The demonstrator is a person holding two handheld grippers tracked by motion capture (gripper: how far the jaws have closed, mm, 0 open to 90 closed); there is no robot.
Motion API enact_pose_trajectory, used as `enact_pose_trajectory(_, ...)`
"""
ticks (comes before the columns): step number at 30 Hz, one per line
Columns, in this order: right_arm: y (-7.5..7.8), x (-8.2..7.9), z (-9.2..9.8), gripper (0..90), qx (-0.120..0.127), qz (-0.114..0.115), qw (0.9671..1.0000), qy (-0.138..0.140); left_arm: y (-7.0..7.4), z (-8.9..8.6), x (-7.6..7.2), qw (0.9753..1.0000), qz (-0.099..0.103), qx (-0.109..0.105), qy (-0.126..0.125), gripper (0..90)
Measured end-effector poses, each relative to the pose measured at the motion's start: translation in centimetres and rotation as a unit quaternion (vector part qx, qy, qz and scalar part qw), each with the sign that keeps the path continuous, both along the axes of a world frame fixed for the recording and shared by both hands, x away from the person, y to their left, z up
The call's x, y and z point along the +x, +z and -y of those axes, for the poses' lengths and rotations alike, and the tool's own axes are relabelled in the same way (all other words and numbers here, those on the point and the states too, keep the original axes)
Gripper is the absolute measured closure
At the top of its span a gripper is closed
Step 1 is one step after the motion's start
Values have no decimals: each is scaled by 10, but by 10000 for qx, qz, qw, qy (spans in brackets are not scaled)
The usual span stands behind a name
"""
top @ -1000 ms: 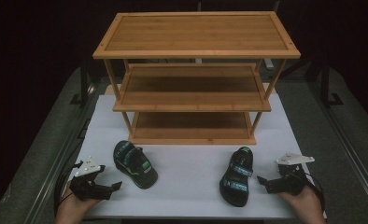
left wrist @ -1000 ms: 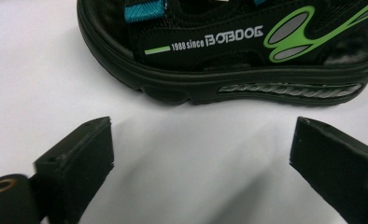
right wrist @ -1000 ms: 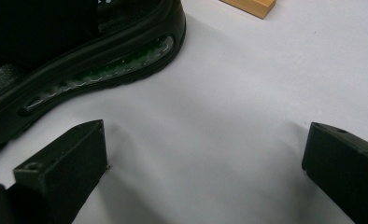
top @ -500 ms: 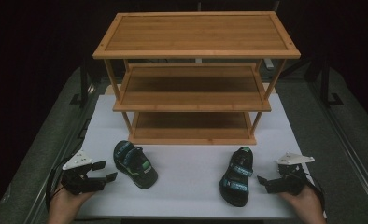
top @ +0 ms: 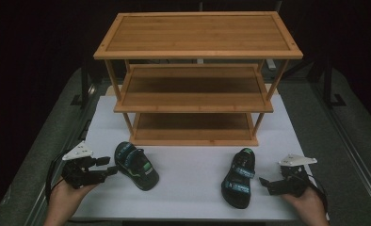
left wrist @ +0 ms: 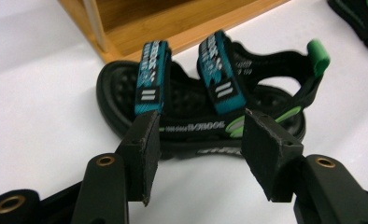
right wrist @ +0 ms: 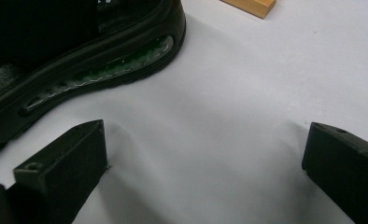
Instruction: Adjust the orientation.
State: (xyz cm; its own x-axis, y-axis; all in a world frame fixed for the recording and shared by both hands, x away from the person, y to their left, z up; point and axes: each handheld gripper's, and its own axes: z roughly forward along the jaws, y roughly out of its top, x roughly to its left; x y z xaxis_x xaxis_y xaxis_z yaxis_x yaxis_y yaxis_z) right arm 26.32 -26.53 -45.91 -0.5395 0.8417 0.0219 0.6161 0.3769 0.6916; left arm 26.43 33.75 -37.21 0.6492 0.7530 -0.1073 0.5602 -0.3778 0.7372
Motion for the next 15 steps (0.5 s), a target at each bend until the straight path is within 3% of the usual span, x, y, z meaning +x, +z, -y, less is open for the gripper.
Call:
enact_pose_trajectory(5, 0, 0, 0, 0, -2, 1, 10000, 2, 8, 15, 10, 9999, -26, 33, -160, 487)
enact_pose_trajectory(15, 0, 0, 0, 0, 6, -11, 10000, -7, 11, 36, 25, 9993, -61, 136, -329, 486)
